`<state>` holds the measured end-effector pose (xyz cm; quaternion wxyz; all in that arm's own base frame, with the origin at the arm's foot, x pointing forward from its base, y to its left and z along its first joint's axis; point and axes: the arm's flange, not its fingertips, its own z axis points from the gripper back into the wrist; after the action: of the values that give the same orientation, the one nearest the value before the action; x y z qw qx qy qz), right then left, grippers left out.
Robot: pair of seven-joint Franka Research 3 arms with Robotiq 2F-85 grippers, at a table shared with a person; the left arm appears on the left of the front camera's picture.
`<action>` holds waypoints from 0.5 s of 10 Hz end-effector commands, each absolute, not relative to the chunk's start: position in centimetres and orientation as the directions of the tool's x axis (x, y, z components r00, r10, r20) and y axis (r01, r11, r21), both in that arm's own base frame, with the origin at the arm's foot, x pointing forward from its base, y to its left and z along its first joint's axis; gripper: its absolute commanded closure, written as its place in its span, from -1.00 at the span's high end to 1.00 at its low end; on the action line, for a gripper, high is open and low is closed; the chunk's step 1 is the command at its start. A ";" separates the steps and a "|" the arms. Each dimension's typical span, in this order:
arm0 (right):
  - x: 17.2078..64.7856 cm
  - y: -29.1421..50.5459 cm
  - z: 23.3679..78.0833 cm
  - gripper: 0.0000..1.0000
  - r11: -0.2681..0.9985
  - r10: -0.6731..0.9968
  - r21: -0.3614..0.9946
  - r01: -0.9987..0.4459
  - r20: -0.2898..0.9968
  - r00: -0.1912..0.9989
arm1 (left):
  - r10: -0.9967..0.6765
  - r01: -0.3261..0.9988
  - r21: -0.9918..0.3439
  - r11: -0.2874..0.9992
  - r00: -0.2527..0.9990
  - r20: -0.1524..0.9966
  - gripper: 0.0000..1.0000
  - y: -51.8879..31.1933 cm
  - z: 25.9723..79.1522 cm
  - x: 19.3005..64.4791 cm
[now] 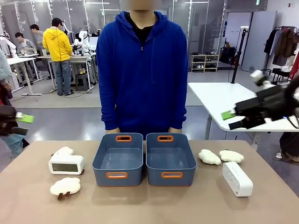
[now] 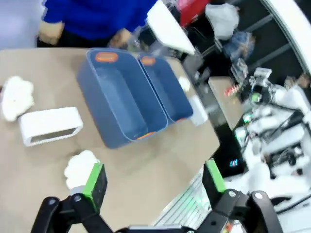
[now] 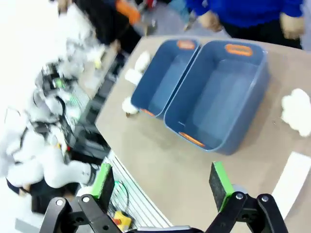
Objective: Sort the digital clocks into the basket.
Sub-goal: Pick up the Digital clock from the table and place it into the empty Plastic storage basket.
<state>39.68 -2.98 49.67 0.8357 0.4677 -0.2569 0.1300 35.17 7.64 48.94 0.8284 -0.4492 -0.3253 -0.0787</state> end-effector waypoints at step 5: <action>34.8 -11.3 45.8 1.00 0.574 -0.318 0.772 -0.272 0.517 0.795 | 0.486 0.278 -0.760 0.587 0.630 0.606 1.00 16.1 44.6 28.3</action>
<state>34.54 -12.56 45.99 0.8313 0.4654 -0.3037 -0.0080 29.95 20.39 47.07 0.7867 -0.4471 -0.4182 0.0792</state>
